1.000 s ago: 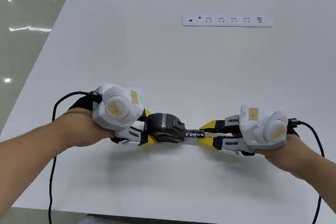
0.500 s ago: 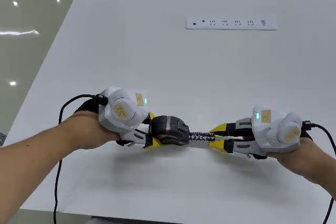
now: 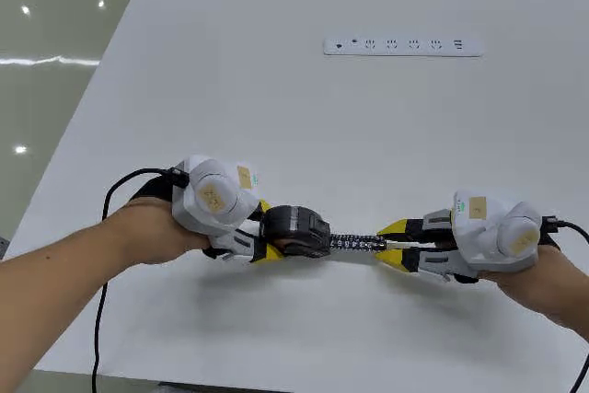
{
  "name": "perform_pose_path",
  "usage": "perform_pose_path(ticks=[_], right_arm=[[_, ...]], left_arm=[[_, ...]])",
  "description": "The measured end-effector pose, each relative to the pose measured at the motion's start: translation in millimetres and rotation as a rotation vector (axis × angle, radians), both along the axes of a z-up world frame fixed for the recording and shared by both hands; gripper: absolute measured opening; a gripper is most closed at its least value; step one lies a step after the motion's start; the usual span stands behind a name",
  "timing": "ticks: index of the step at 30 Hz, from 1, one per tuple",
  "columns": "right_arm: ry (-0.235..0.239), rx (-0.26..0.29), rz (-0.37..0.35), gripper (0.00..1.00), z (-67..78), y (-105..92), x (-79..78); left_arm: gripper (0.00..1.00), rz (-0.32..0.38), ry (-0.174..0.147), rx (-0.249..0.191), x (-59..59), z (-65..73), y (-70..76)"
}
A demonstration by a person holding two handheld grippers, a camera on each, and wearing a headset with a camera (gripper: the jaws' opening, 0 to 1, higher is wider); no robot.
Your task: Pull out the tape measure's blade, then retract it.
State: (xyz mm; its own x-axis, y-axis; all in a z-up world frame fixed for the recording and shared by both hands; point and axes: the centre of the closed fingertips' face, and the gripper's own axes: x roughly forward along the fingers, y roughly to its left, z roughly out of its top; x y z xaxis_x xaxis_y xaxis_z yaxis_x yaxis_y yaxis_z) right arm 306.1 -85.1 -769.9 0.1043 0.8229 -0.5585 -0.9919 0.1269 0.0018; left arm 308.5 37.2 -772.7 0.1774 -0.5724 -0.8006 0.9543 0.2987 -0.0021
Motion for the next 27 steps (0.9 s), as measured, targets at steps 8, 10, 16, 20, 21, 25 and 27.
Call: perform_pose_path(ticks=[8, 10, 16, 20, 21, 25, 27], right_arm=[[-0.002, -0.001, -0.012, 0.09, 0.3, -11.3, 0.7], [-0.003, -0.002, -0.016, 0.09, 0.2, -13.5, 0.9], [-0.005, -0.01, -0.02, 0.09, -0.3, -19.7, 0.6], [-0.004, -0.016, -0.026, 0.09, -1.4, -25.4, -0.1], [-0.003, -0.016, -0.028, 0.09, -1.2, -26.2, 0.0], [-0.005, -0.019, -0.034, 0.09, -0.5, -29.9, 0.0], [-0.005, -0.022, -0.039, 0.09, -1.1, -31.8, 0.3]], left_arm=[[0.28, -0.002, -0.001, 0.0, 0.3, -0.5, -0.8], [0.28, -0.003, 0.0, 0.0, 0.2, -0.6, -1.1], [0.28, -0.005, -0.001, -0.002, 0.0, -0.7, -2.1], [0.28, -0.004, -0.001, -0.004, 0.0, -0.6, -2.9], [0.28, -0.005, -0.002, -0.004, -0.1, -0.5, -3.1], [0.28, -0.004, -0.002, -0.006, -0.4, 0.0, -3.8], [0.28, -0.001, -0.003, -0.009, -0.4, 0.2, -4.0]])
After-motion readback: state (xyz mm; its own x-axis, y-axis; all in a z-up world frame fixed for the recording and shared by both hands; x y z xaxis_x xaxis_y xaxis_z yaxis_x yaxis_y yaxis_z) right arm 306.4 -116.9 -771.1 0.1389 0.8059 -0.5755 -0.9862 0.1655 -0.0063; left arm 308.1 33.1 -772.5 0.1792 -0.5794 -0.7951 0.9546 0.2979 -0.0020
